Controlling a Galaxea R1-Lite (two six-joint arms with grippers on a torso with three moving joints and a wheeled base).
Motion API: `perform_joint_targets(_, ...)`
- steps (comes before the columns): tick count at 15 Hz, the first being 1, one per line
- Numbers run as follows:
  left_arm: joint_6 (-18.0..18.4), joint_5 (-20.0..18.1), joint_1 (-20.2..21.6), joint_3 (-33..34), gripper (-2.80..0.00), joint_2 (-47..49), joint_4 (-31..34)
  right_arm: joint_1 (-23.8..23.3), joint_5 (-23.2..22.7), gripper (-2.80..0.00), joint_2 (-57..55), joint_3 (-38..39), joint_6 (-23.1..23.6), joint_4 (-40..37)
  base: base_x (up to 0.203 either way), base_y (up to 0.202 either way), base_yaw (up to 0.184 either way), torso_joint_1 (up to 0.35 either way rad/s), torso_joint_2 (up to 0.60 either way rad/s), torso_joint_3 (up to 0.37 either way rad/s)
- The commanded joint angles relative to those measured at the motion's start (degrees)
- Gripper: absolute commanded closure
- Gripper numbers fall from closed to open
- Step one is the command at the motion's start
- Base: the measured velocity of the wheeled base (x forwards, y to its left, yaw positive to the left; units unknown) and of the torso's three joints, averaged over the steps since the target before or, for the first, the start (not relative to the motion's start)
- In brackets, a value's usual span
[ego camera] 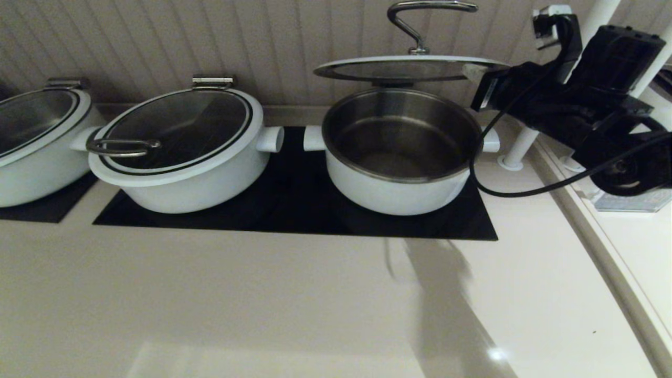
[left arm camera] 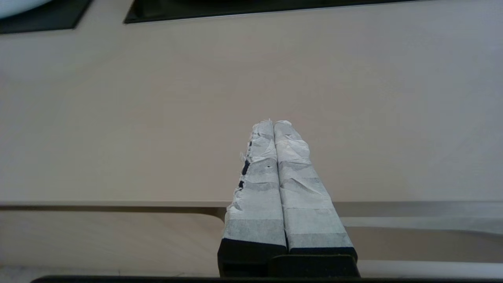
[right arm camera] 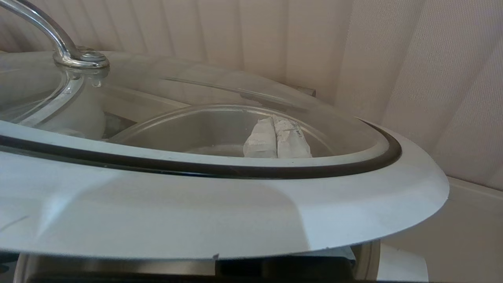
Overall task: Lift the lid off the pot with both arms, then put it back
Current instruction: Open the pot lid completely
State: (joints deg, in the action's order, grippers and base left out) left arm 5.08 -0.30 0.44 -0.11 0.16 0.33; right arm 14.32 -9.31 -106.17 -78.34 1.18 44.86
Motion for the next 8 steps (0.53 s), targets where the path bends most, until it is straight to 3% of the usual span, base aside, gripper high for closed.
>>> perform_joint_targets(1, 0.24, -0.20, 0.00, 0.07, 0.00, -0.07, -0.24, 0.00, -0.13, 0.00, -0.37, -0.05, 0.05, 0.23, 0.000, 0.000, 0.000, 0.000, 0.00, 0.000)
perform_joint_targets(3, 0.72, -0.50, 0.00, 0.11, 0.00, -0.07, -0.50, 0.00, -0.09, 0.00, -1.19, -1.48, 0.05, 0.26, 0.000, 0.000, 0.000, 0.000, 0.00, 0.000)
perform_joint_targets(6, 5.72, -2.33, 0.00, 0.11, 0.00, -0.07, -0.68, -0.67, 0.00, 0.00, -3.00, -5.55, 0.04, 0.13, 0.000, 0.000, 0.000, 0.000, 0.00, 0.000)
perform_joint_targets(8, 5.73, -2.34, 0.07, 0.11, 0.00, -0.07, -0.68, -0.96, 0.00, 0.00, -3.94, -7.83, 0.05, -0.20, 0.000, 0.000, 0.000, 0.000, 0.00, 0.000)
